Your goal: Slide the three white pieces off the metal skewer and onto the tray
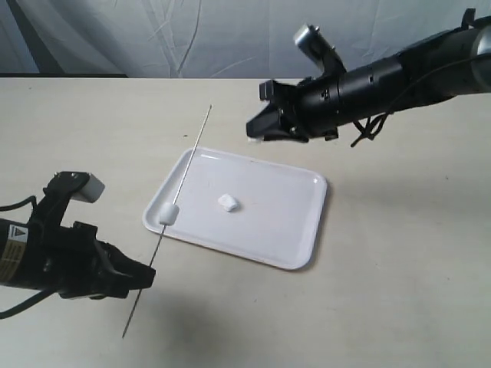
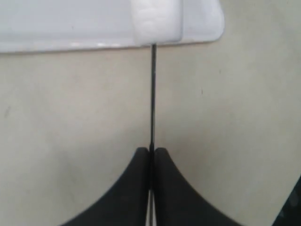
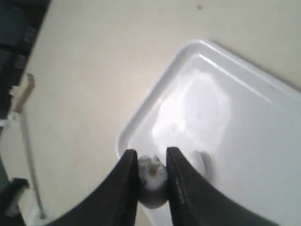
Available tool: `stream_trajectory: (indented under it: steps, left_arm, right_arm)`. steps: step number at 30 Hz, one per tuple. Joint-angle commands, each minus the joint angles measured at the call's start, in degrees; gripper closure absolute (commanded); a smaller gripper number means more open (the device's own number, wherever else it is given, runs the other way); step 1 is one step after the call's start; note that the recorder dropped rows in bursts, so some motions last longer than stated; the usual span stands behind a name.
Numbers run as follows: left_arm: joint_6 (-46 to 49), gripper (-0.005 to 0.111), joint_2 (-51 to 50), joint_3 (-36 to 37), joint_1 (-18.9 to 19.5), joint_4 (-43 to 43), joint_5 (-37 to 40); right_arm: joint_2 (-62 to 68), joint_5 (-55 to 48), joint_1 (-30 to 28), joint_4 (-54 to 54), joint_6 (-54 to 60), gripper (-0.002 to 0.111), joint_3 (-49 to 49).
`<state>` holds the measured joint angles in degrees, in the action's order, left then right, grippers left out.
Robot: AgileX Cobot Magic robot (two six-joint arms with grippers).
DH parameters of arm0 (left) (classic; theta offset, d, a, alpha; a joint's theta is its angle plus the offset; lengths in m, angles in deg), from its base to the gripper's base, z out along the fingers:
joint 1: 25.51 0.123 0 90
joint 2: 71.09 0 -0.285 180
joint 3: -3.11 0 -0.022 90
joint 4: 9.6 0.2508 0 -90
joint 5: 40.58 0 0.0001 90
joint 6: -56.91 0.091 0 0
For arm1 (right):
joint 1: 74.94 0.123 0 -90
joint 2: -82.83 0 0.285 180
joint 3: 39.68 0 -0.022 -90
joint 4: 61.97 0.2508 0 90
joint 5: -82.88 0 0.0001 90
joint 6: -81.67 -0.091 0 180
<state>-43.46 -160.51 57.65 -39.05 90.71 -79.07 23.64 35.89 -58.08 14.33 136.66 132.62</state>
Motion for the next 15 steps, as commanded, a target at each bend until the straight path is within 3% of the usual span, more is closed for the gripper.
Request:
stream_trajectory:
  steps: [1,6,11,15]
  left_arm:
    - [-2.5,0.107,-0.1,-3.0,-0.3,-0.4,0.8]
    - [-2.6,0.107,-0.1,-3.8,-0.3,-0.4,0.6]
    - [-2.6,0.107,-2.0,-4.0,-0.3,-0.4,1.6]
    - [-2.5,0.107,-5.2,-4.9,-0.3,-0.4,1.4]
  right_arm:
    - [1.2,3.1,1.7,-3.5,-1.6,0.088,-3.5]
    - [3.7,4.0,3.2,-2.4,-1.6,0.087,-4.7]
    - [4.5,4.0,3.2,-0.7,-1.3,0.065,-4.7]
    - [4.5,-0.8,3.2,2.2,1.9,0.063,-4.7]
